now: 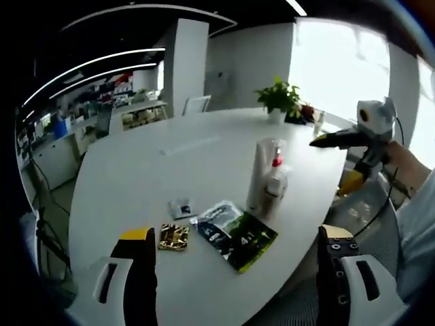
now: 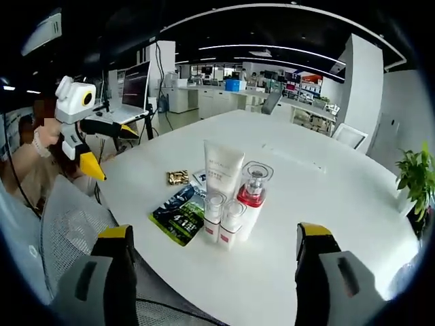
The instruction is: Arrange the skincare products in the storage area until every visible bottle or jar stands upright without overlapping.
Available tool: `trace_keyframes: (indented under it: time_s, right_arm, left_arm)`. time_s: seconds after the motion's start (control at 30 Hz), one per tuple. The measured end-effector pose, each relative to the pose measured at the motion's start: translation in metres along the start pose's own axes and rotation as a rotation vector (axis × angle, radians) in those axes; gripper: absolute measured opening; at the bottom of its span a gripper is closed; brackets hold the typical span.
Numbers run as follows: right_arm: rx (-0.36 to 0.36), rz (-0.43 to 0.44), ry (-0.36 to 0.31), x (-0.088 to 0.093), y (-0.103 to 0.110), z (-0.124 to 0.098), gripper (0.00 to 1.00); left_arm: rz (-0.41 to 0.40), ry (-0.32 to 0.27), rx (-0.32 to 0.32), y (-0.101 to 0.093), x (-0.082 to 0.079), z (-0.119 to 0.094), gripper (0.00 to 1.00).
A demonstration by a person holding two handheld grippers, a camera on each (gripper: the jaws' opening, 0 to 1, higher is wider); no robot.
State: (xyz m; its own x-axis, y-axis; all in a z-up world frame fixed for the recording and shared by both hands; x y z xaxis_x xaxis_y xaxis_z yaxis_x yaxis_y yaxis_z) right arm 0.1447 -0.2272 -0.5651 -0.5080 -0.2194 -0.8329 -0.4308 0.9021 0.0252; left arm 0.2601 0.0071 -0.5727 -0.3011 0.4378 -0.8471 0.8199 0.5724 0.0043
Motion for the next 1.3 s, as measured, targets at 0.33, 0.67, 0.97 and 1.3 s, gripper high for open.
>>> trace_keyframes:
  time_s: [0.33,0.67,0.97,1.3]
  right_arm:
    - [-0.009,0.005,0.025,0.004,-0.001,0.004,0.99]
    - [-0.021,0.036,0.032,0.008,-0.002,0.010,0.96]
    - [-0.050,0.042,0.032,0.006,0.000,0.006,0.74]
    - [-0.061,0.064,0.005,0.005,-0.001,0.008,0.61]
  left_arm:
    - [-0.015,0.046,0.003,0.008,0.010,0.015,0.97]
    - [0.026,0.091,-0.051,0.028,0.010,0.039,0.97]
    - [0.069,0.159,-0.058,0.047,0.014,0.069,0.97]
    - [0.105,0.240,-0.067,0.061,0.022,0.096,0.88]
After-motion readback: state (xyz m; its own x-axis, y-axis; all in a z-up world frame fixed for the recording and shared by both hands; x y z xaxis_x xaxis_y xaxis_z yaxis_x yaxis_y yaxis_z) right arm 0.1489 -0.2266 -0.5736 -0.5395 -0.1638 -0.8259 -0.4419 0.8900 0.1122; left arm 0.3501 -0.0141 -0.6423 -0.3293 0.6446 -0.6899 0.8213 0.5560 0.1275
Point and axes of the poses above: the point that each gripper's makers call its tool centre point, and the gripper's own axes: z roughly forward along the fingers, y roughly to its left, x roughly out of its underside, the point moved 6 cm from there along -z, roughly backward along the fingers, and after that the axes turned 11 degrees about -x, right-handed, at the moved point
